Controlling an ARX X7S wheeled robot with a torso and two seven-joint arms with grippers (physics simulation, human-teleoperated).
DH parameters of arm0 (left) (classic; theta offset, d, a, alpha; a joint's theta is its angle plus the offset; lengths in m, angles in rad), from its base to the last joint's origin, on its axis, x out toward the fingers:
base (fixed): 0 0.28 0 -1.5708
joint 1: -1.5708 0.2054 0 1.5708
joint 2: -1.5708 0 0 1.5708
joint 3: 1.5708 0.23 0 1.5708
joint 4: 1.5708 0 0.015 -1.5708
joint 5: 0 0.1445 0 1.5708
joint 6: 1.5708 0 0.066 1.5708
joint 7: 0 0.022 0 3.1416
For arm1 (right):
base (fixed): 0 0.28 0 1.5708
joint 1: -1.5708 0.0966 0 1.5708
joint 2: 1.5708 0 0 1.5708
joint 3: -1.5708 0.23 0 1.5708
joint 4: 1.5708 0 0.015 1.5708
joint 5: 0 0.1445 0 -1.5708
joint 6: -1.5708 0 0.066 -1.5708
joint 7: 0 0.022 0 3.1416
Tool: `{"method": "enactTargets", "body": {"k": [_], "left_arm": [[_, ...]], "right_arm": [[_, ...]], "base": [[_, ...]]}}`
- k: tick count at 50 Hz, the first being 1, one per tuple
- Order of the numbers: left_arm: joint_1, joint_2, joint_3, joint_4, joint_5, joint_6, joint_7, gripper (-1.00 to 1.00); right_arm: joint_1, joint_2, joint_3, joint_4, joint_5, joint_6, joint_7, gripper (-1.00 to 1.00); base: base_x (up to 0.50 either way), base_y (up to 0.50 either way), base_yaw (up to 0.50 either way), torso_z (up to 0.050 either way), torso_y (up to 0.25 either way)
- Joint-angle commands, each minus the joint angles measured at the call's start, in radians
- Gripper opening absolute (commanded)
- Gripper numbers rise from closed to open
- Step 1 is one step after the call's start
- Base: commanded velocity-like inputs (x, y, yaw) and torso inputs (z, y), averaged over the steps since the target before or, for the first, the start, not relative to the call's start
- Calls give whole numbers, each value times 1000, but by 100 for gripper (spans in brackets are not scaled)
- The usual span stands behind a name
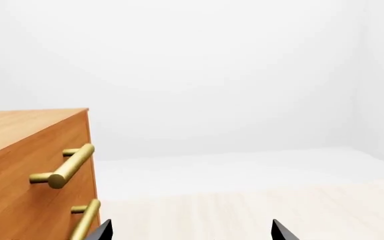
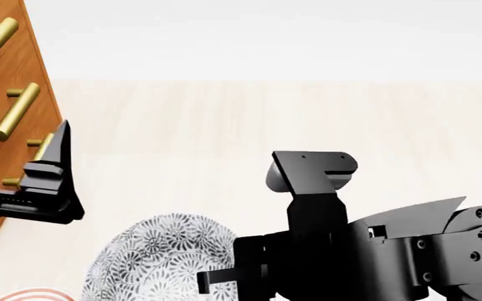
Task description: Stack the bowl at the front on the bowl in the middle.
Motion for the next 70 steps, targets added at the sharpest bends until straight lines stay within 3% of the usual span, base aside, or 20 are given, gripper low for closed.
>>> {"method": "enactTargets", "body": {"k": [1,19,20,40,49,52,58,62,70], "left_arm": [[13,18,-32,8,-2,-2,26,100],[16,13,-21,-1,-6,11,22,100],[17,12,-20,-2,-4,13,23,100],[27,6,-12,-5,-7,26,15,100],[24,7,-10,-7,-12,34,14,100],[30,9,0,-13,-2,53,18,100],[93,10,71,-25,107,209,58,100],[120,8,95,-14,136,254,65,100],[142,7,99,1,155,299,66,100]], "right_arm": [[1,-50,12,34,-188,-26,-225,-100],[15,-44,-71,56,-336,-83,-401,-100],[14,-43,-75,55,-341,-86,-401,100],[1,-22,-109,2,-366,-124,-429,100],[-118,59,-29,-473,-622,-453,-459,100],[-170,62,-5,-530,-685,-541,-471,100],[-409,95,-93,-753,-1256,-963,-386,100],[-476,94,-70,-780,-1306,-1070,-383,100],[-512,109,-65,-825,-1367,-1111,-349,100]], "base": [[0,0,0,0,0],[0,0,0,0,1],[0,0,0,0,0],[0,0,0,0,0],[0,0,0,0,0],[0,0,0,0,0],[0,0,0,0,0],[0,0,0,0,0],[0,0,0,0,0]]}}
